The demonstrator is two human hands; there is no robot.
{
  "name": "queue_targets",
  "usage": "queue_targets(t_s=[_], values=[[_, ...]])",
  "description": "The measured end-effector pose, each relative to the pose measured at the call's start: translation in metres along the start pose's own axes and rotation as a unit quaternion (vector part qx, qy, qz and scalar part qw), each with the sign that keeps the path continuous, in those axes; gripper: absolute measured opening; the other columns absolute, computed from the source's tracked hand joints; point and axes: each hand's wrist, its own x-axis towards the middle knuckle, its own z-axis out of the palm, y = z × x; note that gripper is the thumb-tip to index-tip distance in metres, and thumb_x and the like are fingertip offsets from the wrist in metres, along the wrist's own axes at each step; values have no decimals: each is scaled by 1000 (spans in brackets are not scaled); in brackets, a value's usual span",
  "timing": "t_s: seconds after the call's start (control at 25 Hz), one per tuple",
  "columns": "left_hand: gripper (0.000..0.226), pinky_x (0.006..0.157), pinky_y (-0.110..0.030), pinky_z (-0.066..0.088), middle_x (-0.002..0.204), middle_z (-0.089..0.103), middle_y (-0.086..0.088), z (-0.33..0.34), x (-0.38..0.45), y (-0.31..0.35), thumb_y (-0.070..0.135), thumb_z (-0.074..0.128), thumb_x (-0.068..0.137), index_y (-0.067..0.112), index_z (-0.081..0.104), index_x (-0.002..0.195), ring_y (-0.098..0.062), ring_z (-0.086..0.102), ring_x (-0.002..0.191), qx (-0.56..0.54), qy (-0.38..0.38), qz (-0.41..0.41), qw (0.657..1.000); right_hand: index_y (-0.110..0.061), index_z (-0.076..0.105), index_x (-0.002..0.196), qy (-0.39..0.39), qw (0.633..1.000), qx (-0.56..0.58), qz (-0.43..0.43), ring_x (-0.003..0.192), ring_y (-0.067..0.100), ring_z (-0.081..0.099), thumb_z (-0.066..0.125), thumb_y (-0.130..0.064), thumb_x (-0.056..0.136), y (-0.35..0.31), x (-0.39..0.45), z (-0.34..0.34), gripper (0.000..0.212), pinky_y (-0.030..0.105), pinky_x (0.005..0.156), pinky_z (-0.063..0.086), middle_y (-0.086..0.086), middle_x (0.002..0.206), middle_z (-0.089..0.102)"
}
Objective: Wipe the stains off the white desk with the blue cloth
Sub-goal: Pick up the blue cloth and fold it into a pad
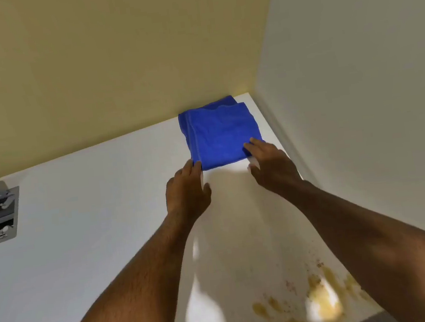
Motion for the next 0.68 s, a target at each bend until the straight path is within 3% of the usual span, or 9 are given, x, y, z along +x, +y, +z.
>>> queue_targets(t_s=[0.08,0.16,0.32,0.48,0.6,0.68], values=[[55,90,-38,51,132,60,-11,5,18,0,37,63,89,8,53,135,-30,61,112,-86,59,-22,994,3,57,125,53,999,-6,-3,115,40,59,64,-10,83,1,20,7,44,46,93,50,26,132,56],[59,93,-42,48,137,55,-18,3,41,4,34,61,91,4,48,139,-35,57,120,-153,83,-85,981,5,61,120,99,995,-28,-9,110,42,60,62,-10,84,2,38,8,39,47,86,54,29,128,58],[64,92,-43,48,135,55,-18,0,83,6,37,59,89,5,38,141,-36,54,121,-196,-29,-288,937,-4,43,138,7,993,-44,114,119,39,50,52,-32,93,8,57,17,54,42,95,44,23,136,49],[55,73,-34,50,115,62,-13,0,100,11,43,67,87,3,52,123,-26,57,90,-315,-71,-382,866,-1,46,127,-32,959,87,269,114,36,54,59,-41,90,7,82,14,56,37,92,46,20,124,57],[55,80,-36,53,111,61,-13,-5,120,8,36,73,84,2,54,123,-28,58,90,-402,-81,-402,819,1,50,122,-50,901,223,368,111,34,56,65,-42,86,6,104,6,58,37,86,47,18,124,59],[53,90,-39,54,119,62,-14,-6,130,8,27,73,85,1,53,126,-30,60,97,-421,-99,-390,813,-1,52,120,-52,873,280,396,105,32,58,71,-39,81,7,113,2,58,34,80,47,15,123,59]])
